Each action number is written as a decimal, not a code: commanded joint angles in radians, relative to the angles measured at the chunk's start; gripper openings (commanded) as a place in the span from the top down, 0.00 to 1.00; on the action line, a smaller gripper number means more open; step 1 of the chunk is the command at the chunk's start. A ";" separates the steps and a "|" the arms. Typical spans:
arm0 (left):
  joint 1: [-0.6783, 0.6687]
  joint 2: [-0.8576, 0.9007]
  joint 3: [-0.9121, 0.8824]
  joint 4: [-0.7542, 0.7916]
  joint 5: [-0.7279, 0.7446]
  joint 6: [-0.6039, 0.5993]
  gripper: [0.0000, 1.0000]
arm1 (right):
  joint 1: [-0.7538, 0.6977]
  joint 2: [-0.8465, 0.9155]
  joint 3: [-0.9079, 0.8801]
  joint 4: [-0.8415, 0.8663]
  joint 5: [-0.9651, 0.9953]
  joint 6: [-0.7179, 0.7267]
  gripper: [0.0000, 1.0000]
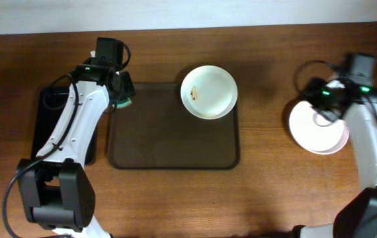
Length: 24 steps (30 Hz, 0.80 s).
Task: Clean dirty plates on tray and stack at the side
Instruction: 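Grasp the last white plate's rim with the right gripper and drag it left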
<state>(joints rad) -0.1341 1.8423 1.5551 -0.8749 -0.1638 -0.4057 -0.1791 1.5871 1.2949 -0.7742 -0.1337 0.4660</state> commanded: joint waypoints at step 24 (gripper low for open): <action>0.003 0.011 -0.004 -0.021 0.003 -0.005 0.99 | 0.509 0.394 0.011 0.171 0.057 0.537 0.96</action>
<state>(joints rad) -0.1341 1.8423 1.5551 -0.8948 -0.1638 -0.4057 0.3122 1.9766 1.2957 -0.5793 -0.0395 0.9974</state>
